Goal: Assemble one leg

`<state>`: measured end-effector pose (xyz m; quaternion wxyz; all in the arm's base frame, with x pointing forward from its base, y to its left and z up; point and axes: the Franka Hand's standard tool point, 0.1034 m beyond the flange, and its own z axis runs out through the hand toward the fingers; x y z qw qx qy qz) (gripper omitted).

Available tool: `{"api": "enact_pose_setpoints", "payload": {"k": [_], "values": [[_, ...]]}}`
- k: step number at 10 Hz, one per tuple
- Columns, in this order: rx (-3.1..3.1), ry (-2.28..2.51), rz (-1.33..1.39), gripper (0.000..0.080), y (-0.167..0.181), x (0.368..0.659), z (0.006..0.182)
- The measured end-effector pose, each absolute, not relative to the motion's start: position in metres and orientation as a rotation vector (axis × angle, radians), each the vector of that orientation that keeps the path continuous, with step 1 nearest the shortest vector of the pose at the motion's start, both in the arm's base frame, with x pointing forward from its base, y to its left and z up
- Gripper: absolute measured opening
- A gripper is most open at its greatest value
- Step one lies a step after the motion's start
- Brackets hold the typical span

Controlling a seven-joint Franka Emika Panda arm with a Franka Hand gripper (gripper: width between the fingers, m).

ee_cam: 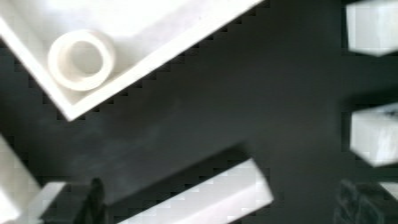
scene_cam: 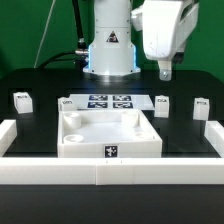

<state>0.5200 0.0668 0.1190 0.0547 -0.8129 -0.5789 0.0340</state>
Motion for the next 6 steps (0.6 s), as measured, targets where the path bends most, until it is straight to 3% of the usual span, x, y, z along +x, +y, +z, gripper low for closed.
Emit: {"api": "enact_pose_setpoints", "payload": {"k": [4, 6], "values": [[-2.344, -1.983, 0.002, 0.065, 0.021, 0.5, 0.086], [-2.354, -1.979, 0.0, 0.065, 0.025, 0.502, 0.088]]}}
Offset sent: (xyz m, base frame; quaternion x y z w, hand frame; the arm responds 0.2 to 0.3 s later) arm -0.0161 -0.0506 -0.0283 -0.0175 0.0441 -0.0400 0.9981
